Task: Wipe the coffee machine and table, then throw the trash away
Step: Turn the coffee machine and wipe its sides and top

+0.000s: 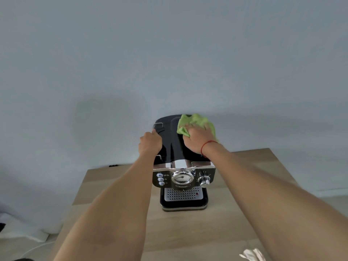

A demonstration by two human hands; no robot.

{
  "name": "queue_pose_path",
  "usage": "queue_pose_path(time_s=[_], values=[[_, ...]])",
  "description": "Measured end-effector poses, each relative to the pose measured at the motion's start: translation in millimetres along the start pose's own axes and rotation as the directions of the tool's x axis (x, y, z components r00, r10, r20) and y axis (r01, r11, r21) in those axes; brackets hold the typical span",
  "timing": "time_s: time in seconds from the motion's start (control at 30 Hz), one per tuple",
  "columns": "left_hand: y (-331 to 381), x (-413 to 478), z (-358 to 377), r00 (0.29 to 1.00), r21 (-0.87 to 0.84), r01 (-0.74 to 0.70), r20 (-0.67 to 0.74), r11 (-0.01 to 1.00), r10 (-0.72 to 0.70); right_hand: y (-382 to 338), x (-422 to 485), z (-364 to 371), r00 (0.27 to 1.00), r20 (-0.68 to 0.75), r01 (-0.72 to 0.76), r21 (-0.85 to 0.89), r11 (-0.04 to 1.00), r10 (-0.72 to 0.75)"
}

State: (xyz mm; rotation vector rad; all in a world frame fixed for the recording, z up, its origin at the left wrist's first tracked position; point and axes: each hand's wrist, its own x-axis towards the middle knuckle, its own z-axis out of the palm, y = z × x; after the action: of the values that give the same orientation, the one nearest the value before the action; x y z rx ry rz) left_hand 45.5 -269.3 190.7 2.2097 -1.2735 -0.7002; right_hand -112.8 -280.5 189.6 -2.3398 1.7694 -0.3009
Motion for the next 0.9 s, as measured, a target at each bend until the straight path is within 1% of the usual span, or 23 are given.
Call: queue_pose_path(time_s=[0.03, 0.07, 0.13, 0.17, 0.2, 0.23, 0.27, 0.3, 0.37, 0.43, 0.5, 0.7, 0.8, 0.87, 0.9], values=[[1, -2, -1, 1.0, -0.017, 0.003, 0.029, 1.0, -0.003, -7, -11, -3, 1.0, -0.01, 0.0, 0.046, 0.999, 0.001], [1, -5, -3, 0.999, -0.035, 0.014, 0.052, 0.999, -0.012, -14, -21, -6, 1.0, 0.001, -0.023, 0.146, 0.989, 0.024], [2, -6, -6, 0.996, -0.057, 0.024, 0.092, 0.998, -0.019, -24, -34, -9, 0.996, 0.055, -0.089, 0.353, 0.931, 0.074], [3, -7, -7, 0.993, -0.076, 0.025, 0.113, 0.997, -0.017, -26, -35, -11, 0.993, 0.039, -0.118, 0.412, 0.903, 0.112], [2, -8, -8, 0.993, -0.087, 0.019, 0.119, 0.996, -0.008, -26, -33, -11, 0.986, -0.01, -0.145, 0.433, 0.889, 0.166], [1, -8, -9, 0.992, -0.094, 0.009, 0.123, 0.996, 0.002, -25, -31, -10, 0.976, -0.074, -0.157, 0.417, 0.895, 0.205], [1, -8, -9, 0.991, -0.101, 0.003, 0.13, 0.995, 0.01, -22, -28, -5, 0.972, -0.127, -0.142, 0.353, 0.925, 0.198], [-1, -8, -9, 0.991, -0.098, -0.005, 0.134, 0.995, 0.019, -21, -25, 1, 0.978, -0.136, -0.12, 0.261, 0.958, 0.16], [-2, -7, -9, 0.991, -0.105, -0.007, 0.131, 0.994, 0.021, -22, -16, 15, 0.993, 0.002, -0.12, 0.095, 0.988, 0.12], [-3, -3, -7, 0.99, -0.119, -0.006, 0.139, 0.993, 0.022, -28, -4, 19, 0.981, 0.117, -0.166, 0.116, 0.979, 0.152], [-4, 1, -6, 0.99, -0.125, 0.009, 0.14, 0.992, 0.009, -31, 11, 19, 0.978, 0.147, -0.171, 0.147, 0.974, 0.149], [-6, 16, 2, 0.992, -0.168, 0.042, 0.127, 0.985, -0.02, -41, 61, 20, 0.983, 0.122, -0.147, 0.056, 0.988, 0.139], [-6, 19, 4, 0.993, -0.156, 0.043, 0.111, 0.987, -0.026, -45, 68, 23, 0.985, 0.06, -0.161, -0.009, 0.987, 0.161], [-7, 20, 5, 0.994, -0.156, 0.044, 0.11, 0.987, -0.027, -46, 68, 26, 0.993, 0.014, -0.12, -0.081, 0.989, 0.121], [-7, 21, 6, 0.993, -0.155, 0.045, 0.112, 0.987, -0.028, -47, 69, 26, 0.996, 0.013, -0.09, -0.09, 0.992, 0.092]])
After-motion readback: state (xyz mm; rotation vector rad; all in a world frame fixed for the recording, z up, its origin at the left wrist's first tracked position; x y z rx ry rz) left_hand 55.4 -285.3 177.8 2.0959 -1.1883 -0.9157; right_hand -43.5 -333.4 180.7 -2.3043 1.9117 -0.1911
